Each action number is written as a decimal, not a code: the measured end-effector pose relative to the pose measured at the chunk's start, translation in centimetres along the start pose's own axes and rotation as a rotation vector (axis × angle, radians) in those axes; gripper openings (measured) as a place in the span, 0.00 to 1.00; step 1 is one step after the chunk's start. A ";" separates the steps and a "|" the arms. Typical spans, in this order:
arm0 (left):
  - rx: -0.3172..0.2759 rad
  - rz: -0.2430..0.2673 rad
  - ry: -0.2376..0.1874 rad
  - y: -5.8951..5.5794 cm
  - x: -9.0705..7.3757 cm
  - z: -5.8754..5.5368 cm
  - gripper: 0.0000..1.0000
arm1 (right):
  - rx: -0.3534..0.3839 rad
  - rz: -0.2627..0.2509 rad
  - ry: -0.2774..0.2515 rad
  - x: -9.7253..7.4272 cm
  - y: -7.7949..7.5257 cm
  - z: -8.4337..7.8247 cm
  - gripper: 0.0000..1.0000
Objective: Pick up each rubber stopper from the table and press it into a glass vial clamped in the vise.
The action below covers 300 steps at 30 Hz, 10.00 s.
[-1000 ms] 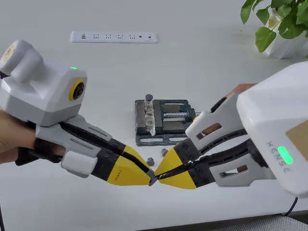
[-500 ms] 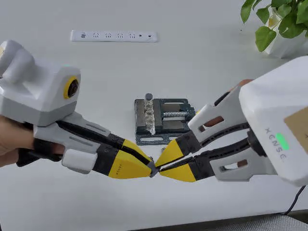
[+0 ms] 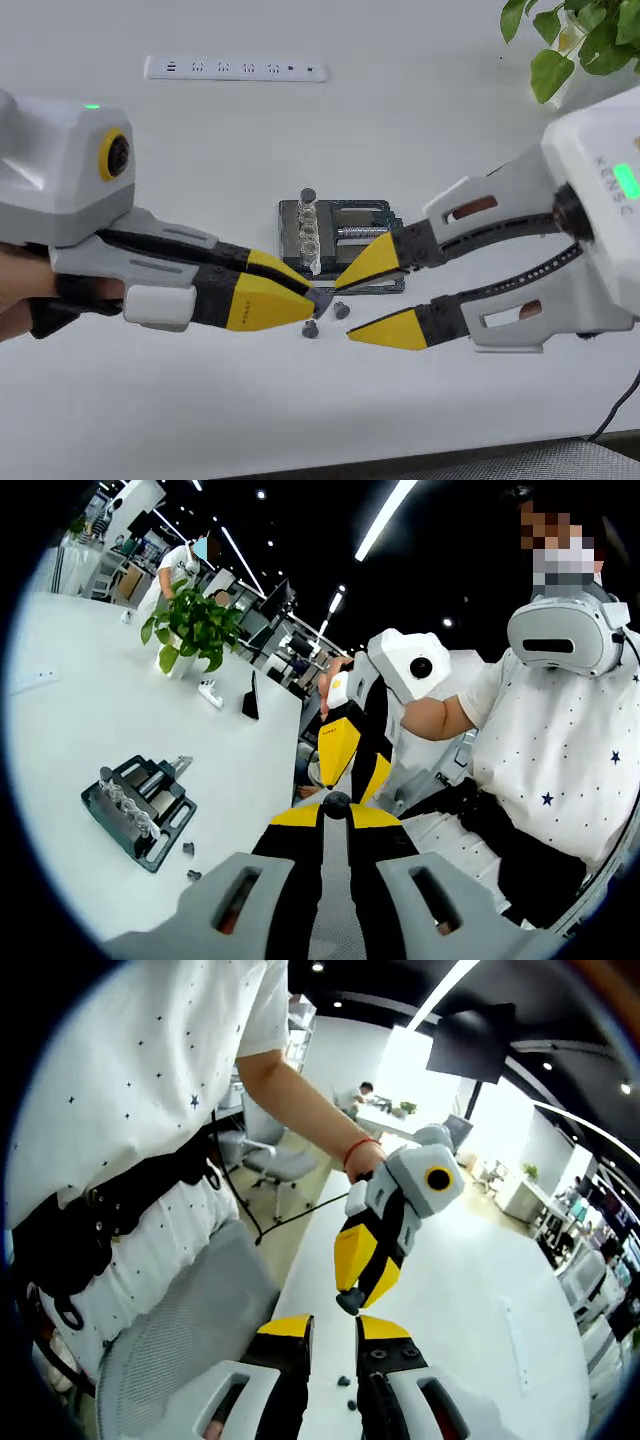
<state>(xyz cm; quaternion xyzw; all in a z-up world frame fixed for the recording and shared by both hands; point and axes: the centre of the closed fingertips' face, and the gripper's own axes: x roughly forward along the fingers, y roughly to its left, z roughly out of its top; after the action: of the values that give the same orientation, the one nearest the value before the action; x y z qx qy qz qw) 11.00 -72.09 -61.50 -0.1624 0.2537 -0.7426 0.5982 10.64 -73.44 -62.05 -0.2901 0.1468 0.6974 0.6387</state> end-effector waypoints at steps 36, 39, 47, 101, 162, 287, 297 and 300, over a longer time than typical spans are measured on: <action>0.219 0.176 -0.511 -2.8 -0.4 7.4 0.05 | 0.593 -0.126 -0.609 -3.9 -4.9 6.3 0.14; 0.215 0.173 -0.524 -2.9 -0.4 7.6 0.04 | 0.606 -0.112 -0.631 -4.0 -4.8 6.7 0.14; 0.212 0.164 -0.531 -3.2 -0.5 7.7 0.04 | 0.602 -0.090 -0.647 -4.1 -4.6 7.5 0.11; 0.194 0.152 -0.555 -3.7 -0.8 8.0 0.04 | 0.542 -0.083 -0.607 -4.3 -5.2 7.2 0.08; 0.270 0.181 -0.484 -3.2 -0.4 7.0 0.05 | 0.495 -0.074 -0.513 -3.4 -5.2 6.4 0.06; 0.406 0.519 0.002 9.0 -1.4 -6.6 0.95 | 0.287 0.072 0.856 9.5 -14.9 -17.1 0.05; 0.398 0.516 0.000 9.2 -1.3 -6.7 0.94 | 0.293 0.077 0.874 9.3 -14.7 -16.9 0.05; 0.396 0.514 -0.002 9.2 -1.2 -6.6 0.94 | 0.305 0.073 0.868 9.3 -14.7 -16.9 0.05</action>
<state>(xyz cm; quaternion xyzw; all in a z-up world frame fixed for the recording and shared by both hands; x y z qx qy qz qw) 15.11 -71.17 -72.08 0.0257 0.1361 -0.6020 0.7864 28.47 -73.59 -78.40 -0.4526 0.5118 0.5038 0.5286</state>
